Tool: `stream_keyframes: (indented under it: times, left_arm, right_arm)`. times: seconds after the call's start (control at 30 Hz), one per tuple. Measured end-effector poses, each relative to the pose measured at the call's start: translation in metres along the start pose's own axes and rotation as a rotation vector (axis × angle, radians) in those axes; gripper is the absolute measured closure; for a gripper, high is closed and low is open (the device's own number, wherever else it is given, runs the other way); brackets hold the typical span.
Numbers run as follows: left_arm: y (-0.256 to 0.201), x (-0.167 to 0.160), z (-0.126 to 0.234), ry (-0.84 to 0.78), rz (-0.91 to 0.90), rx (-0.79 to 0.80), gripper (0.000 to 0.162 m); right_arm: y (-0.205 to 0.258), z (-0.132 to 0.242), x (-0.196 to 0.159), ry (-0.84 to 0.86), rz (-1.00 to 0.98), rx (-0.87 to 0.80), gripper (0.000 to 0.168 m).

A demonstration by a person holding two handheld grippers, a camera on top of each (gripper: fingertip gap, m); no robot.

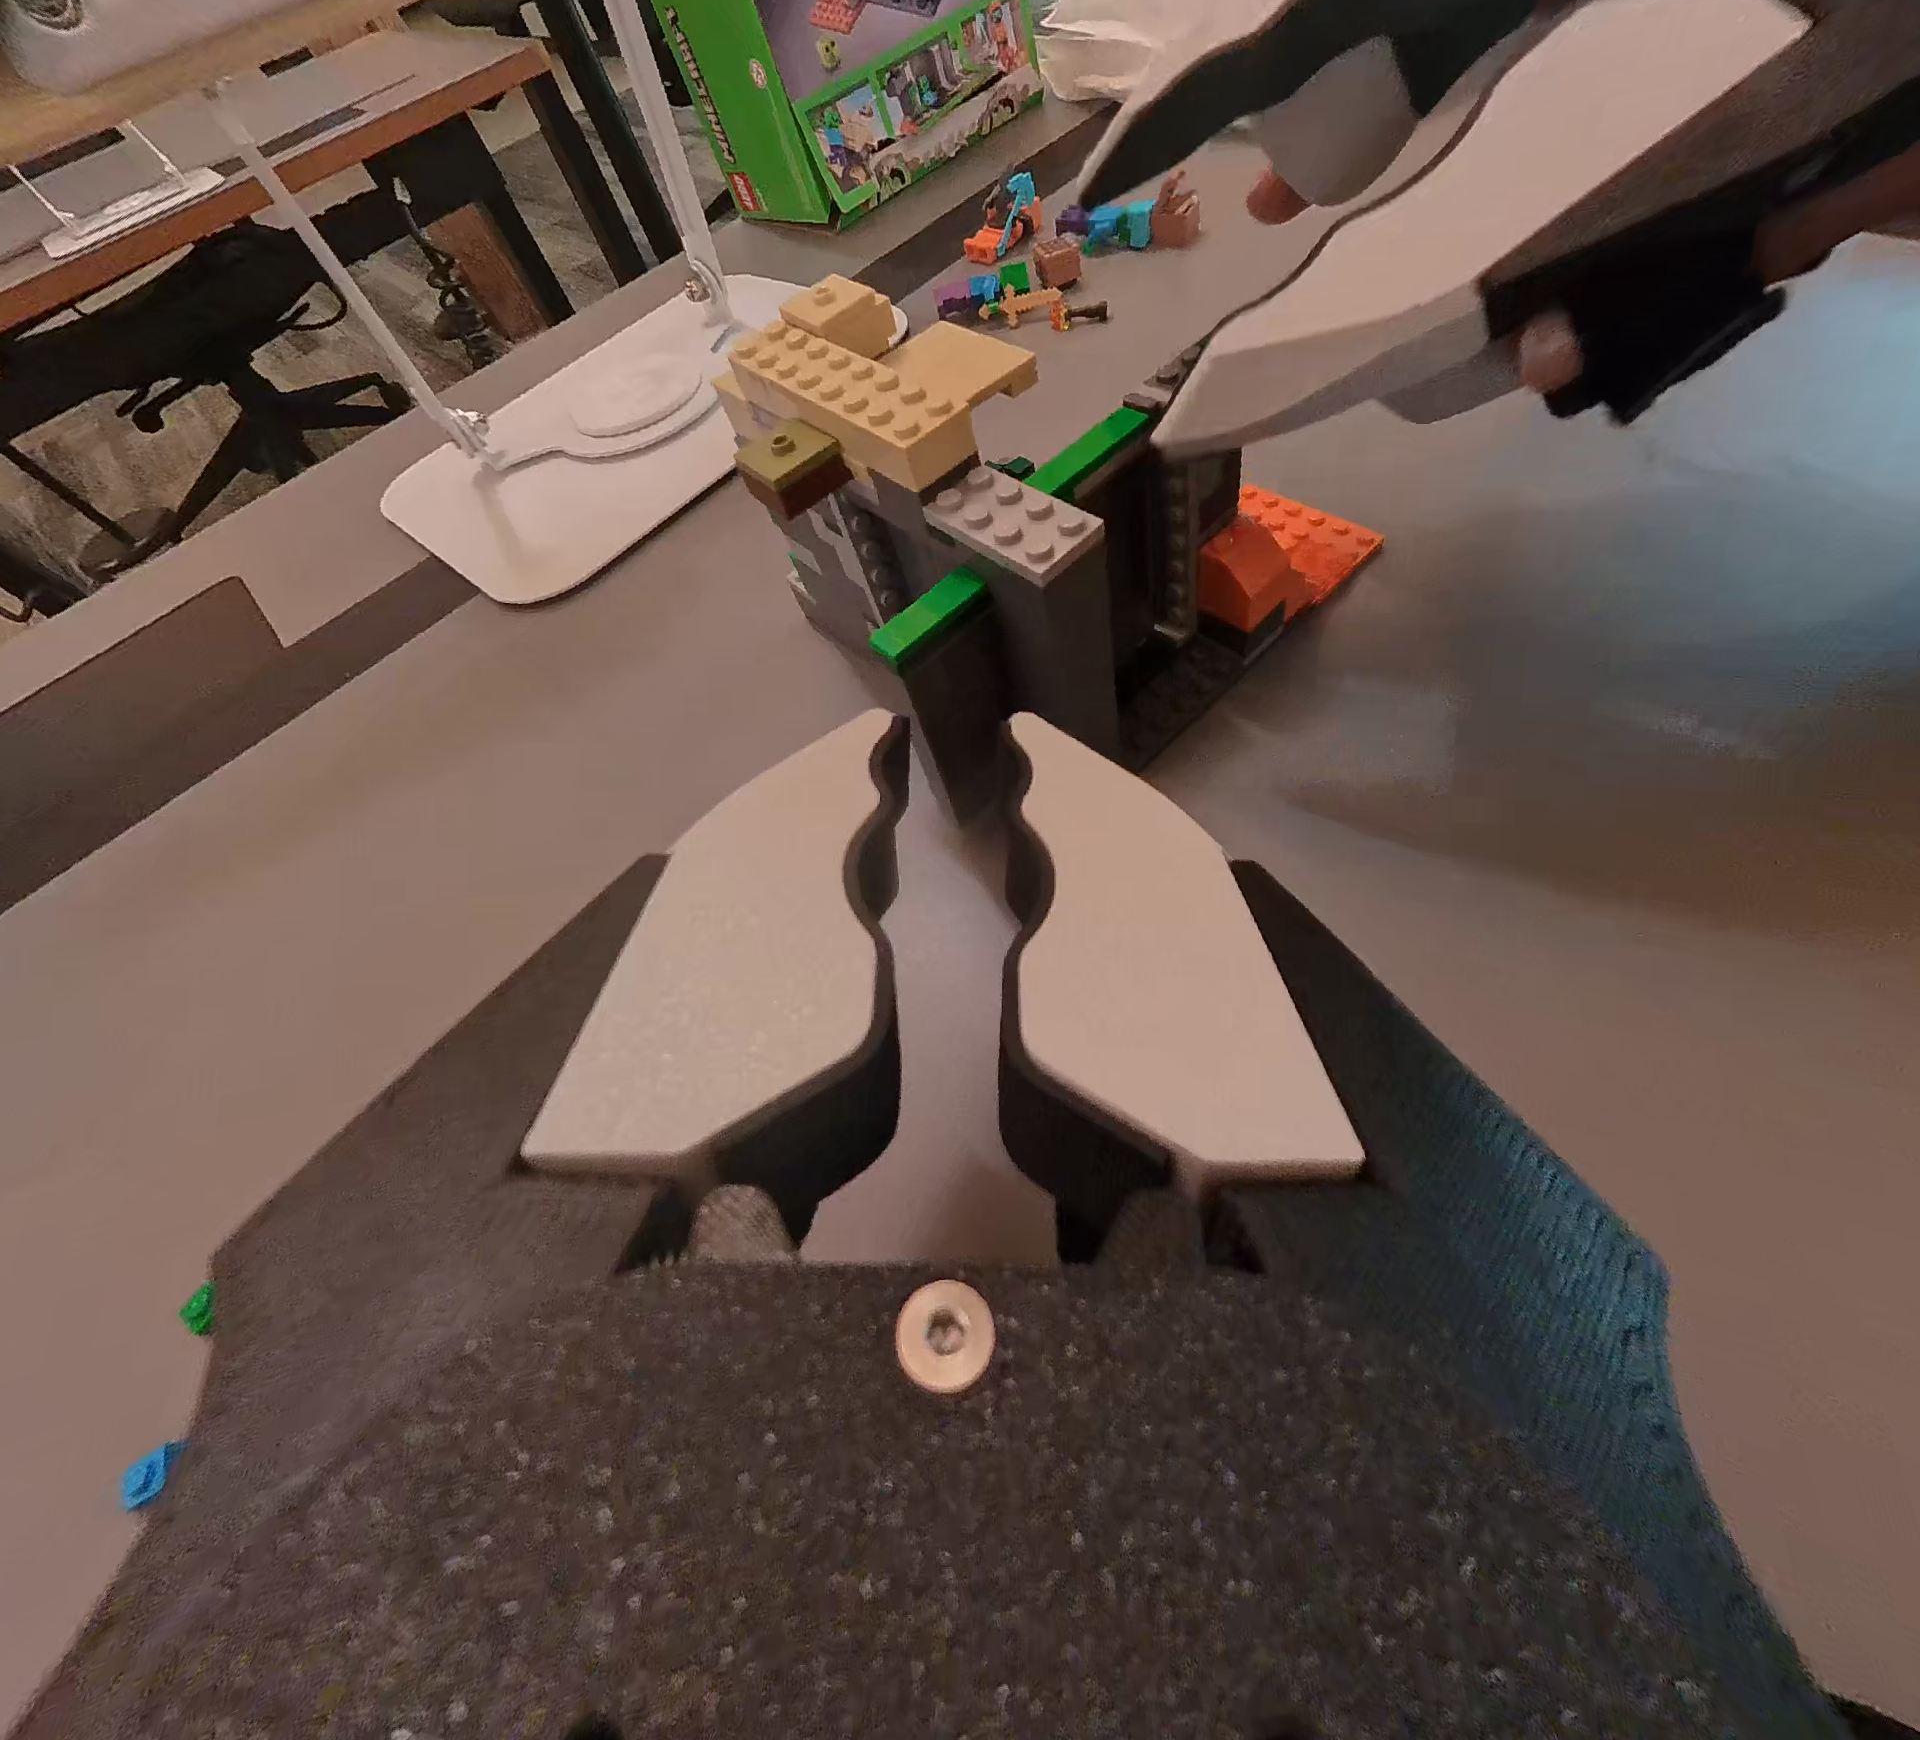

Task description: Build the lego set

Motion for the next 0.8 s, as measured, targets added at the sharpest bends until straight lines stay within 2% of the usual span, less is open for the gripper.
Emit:
stream_keyframes:
  times: [0.13,0.27,0.4,0.6,0.8]
  left_arm:
    - [0.001,0.007,0.006,-0.046,0.040,-0.007,0.149]
    - [-0.004,0.016,0.015,-0.087,0.066,-0.035,0.154]
    - [-0.019,0.023,0.025,-0.097,0.047,-0.055,0.158]
    - [-0.042,0.013,0.033,0.010,0.044,-0.018,0.162]
    - [-0.068,-0.003,0.038,0.116,0.185,-0.037,0.162]
  right_arm:
    - [-0.017,0.026,0.009,-0.128,-0.132,0.017,0.104]
    - [-0.029,0.057,-0.001,-0.199,-0.275,0.041,0.112]
    - [-0.016,0.078,-0.029,-0.155,-0.346,0.049,0.122]
    - [0.019,0.092,-0.066,-0.002,-0.337,0.015,0.143]
    - [0.045,0.101,-0.072,0.048,-0.376,0.008,0.164]
Point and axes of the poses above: each gripper's, where its closed fingertips meet, z back along the fingers, x out of its top, y = z × x across the jaws, the point moved 5 cm from there along z, back along the fingers, and after that the axes turned 5 degrees about z, right-handed, at the moved point
